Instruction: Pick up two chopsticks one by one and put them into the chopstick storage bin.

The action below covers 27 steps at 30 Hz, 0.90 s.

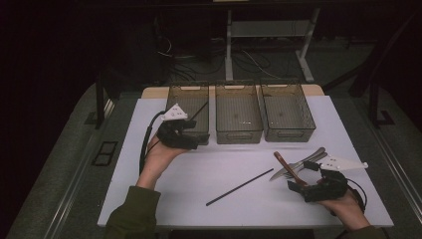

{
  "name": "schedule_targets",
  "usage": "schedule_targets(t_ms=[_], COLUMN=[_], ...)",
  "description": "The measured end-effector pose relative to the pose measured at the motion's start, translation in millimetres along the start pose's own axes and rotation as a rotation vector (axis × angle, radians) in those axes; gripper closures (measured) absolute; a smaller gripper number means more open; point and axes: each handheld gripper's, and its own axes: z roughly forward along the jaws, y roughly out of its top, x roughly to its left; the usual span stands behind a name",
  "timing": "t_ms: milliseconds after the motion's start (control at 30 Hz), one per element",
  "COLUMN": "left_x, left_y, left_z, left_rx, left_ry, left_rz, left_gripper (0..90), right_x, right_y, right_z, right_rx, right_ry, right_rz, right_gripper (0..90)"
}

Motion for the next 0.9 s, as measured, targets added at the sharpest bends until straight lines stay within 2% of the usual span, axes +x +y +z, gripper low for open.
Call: schedule_targets(t_ms=[367, 500, 533, 600, 667, 733, 900], left_x=[-19.6, -26.4, -27.9, -32.3, -36.1, -39.9, -47.9], left_y=[-17.4, -24.9, -26.9, -29.8, -32.2, -34.0, -40.0], left_z=[-6.3, -3.7, -2.1, 0.7, 2.3, 3.7, 6.3], left_rx=[0.001, -0.006, 0.004, 0.029, 0.034, 0.042, 0.053], left_ry=[-0.004, -0.023, -0.032, -0.033, -0.044, -0.046, -0.065], left_rz=[0.033, 0.027, 0.022, 0.042, 0.035, 0.05, 0.055], left_gripper=[26.9, 28.2, 28.8, 29.2, 30.0, 31.2, 33.8], right_x=[0.4, 0.6, 0.6, 1.0, 1.1, 1.0, 0.9], right_y=[-0.4, -0.1, -0.1, -0.1, -0.3, -0.3, -0.2], right_z=[-1.2, -1.3, -1.2, -1.6, -1.8, -1.9, -2.6], right_rx=[-0.004, -0.005, -0.004, -0.006, -0.005, -0.005, -0.007], right_ry=[-0.004, -0.003, -0.003, -0.002, -0.003, -0.001, 0.002], right_rz=[-0.011, -0.014, -0.014, -0.013, -0.014, -0.013, -0.012], right_gripper=[0.9, 0.9, 0.9, 0.9, 0.9, 0.9, 0.9])
